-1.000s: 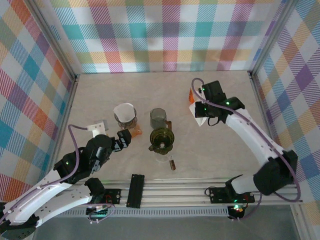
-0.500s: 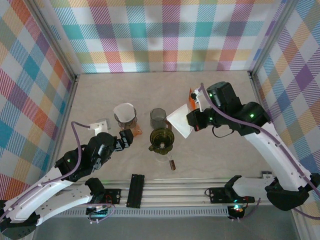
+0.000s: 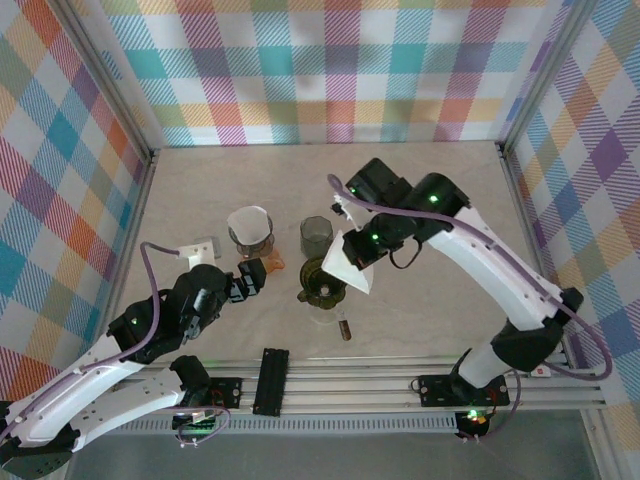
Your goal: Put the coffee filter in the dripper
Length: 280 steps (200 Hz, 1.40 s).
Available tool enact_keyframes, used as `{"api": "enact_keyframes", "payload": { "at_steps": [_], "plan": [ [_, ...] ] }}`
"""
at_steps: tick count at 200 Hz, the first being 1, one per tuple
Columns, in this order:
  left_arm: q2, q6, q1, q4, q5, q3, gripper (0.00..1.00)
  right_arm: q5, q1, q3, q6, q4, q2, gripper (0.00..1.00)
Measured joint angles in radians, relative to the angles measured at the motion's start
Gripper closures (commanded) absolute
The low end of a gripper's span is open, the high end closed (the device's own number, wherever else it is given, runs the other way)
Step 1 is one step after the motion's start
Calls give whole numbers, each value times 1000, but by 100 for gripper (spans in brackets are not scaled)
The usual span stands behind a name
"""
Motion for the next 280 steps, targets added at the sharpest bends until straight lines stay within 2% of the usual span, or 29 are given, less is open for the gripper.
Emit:
{"api": "enact_keyframes", "payload": {
  "at_steps": [54,111,199,223,256,280],
  "plan": [
    [-33,18,0,-4,12,0,0,34,65,145,-16,-85,152,100],
    [-58,25,0,-4,21,0,0,13,113,167,-23,-92,245,99],
    [-60,25,0,-5,29,0,0,-1,117,-26,-22,47,246,97],
    [-60,24,0,-4,31,0,0,0,117,-56,-22,77,246,92],
    [-56,24,0,-4,45,0,0,6,117,-75,-20,111,234,74],
    [-51,24,0,-4,49,0,0,8,117,-94,-15,133,193,64]
  ]
}}
